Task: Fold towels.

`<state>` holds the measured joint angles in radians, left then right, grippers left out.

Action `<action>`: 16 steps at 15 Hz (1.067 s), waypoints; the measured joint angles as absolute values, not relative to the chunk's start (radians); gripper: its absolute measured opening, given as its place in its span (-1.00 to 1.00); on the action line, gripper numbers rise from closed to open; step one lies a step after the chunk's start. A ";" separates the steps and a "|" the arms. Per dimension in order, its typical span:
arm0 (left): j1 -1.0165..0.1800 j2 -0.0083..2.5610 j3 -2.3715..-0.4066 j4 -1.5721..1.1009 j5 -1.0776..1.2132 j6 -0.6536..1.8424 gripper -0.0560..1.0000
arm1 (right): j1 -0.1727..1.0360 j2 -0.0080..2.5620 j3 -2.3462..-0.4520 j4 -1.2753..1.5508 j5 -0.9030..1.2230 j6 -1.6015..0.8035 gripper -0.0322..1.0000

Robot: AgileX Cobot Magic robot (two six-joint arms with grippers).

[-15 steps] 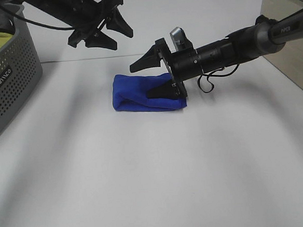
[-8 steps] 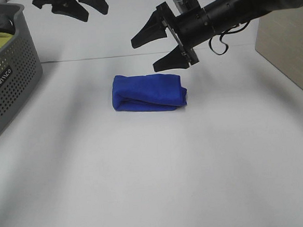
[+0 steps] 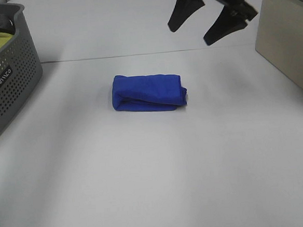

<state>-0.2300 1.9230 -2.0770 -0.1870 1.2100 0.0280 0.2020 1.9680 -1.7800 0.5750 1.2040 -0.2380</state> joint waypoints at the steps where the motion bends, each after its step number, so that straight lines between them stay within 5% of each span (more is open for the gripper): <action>1: -0.230 1.858 -1.992 -0.182 1.210 0.026 0.14 | 0.202 1.914 -1.780 0.504 1.205 -0.195 0.71; 6: -0.230 1.516 -1.571 -0.149 1.215 0.026 0.14 | 0.202 1.621 -1.641 0.345 1.206 -0.124 0.71; 16: -0.230 0.633 -0.807 -0.113 1.219 0.025 0.14 | 0.202 0.782 -0.689 0.232 1.194 -0.125 0.71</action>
